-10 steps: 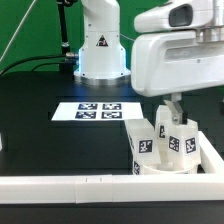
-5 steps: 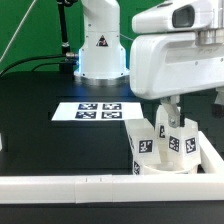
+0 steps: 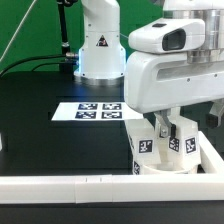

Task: Assemble stool

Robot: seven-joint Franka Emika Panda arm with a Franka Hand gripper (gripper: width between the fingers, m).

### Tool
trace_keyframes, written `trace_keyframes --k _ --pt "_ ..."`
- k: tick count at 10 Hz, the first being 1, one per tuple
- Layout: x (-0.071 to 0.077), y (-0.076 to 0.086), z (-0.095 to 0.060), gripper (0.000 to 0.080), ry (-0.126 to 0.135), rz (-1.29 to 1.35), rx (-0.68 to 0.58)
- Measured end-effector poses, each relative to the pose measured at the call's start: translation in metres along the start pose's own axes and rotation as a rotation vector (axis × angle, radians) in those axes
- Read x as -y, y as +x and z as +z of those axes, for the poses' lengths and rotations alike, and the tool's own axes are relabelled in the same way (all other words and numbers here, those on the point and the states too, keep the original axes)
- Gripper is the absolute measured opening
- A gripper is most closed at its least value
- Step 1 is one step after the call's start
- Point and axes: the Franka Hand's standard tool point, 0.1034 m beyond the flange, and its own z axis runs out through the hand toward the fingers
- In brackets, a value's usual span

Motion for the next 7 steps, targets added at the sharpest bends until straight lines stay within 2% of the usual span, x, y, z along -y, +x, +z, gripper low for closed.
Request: trace_keyframes --k 2,3,4,5,7 --pt "0.0 0.0 0.0 0.0618 0.001 0.04 0.0" --pt "0.0 0.0 0.0 0.0439 0.001 0.068 0.0" --pt "0.0003 0.0 0.0 0.0439 0.002 0.149 0.0" --pt "0.0003 0.0 0.0 0.0338 0.002 0.206 0.0" --pt "0.0 0.0007 0.0004 0.0338 0.002 0.36 -0.004"
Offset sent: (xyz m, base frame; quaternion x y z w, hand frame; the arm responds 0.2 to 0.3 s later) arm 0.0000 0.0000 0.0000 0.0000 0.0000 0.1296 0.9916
